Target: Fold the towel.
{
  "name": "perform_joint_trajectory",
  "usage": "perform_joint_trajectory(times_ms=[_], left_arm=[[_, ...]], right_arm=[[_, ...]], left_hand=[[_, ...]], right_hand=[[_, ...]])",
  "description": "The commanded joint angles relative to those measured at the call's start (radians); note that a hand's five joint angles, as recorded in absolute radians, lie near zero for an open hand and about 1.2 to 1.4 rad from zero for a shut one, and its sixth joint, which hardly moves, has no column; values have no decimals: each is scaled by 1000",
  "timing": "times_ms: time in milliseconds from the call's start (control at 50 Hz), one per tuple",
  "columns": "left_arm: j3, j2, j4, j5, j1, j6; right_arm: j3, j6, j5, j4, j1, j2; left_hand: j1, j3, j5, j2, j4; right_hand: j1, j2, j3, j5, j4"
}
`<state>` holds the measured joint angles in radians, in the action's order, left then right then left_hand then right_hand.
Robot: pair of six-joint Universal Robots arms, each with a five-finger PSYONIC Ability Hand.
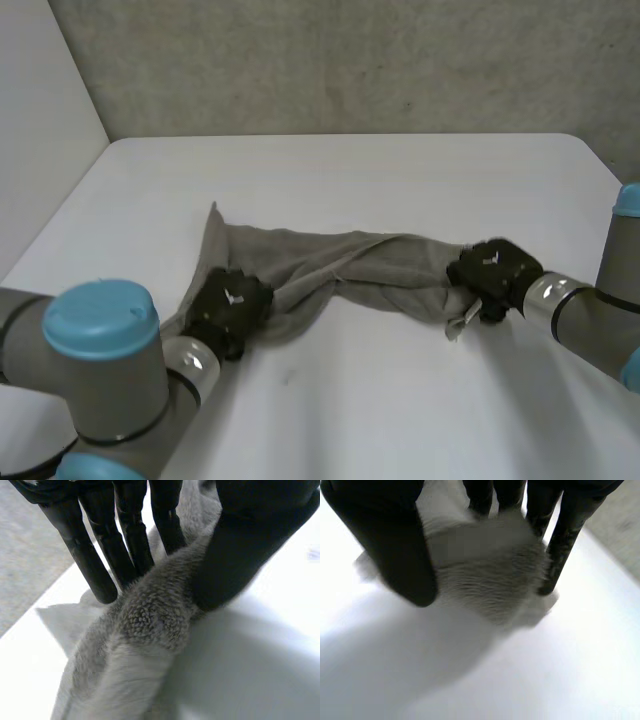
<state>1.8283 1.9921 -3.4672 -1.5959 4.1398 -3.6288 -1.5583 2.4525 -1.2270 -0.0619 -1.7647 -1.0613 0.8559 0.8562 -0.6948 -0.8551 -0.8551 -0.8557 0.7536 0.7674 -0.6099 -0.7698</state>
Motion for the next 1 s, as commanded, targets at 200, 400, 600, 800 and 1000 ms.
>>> perform_joint_trajectory(times_ms=[200,400,600,800,1000], left_arm=[[55,-277,13,-15,-26,-31],[52,-311,16,-7,108,-13],[48,-210,23,1,200,44],[23,-136,91,102,345,59],[19,-136,252,205,353,171]], right_arm=[[41,137,0,-104,74,-206],[220,214,0,-111,62,-114],[462,212,7,-119,-36,112],[607,241,96,-115,-61,313],[647,312,139,-66,-62,415]], left_hand=[[-569,-569,582,568,568],[-622,-622,635,621,621],[-607,-607,621,606,606],[-487,-487,500,486,486],[-490,-490,503,489,489]], right_hand=[[418,-316,-330,347,333],[413,-310,-324,341,327],[389,-287,-301,318,303],[301,-199,-213,230,215],[251,-149,-163,180,165]])
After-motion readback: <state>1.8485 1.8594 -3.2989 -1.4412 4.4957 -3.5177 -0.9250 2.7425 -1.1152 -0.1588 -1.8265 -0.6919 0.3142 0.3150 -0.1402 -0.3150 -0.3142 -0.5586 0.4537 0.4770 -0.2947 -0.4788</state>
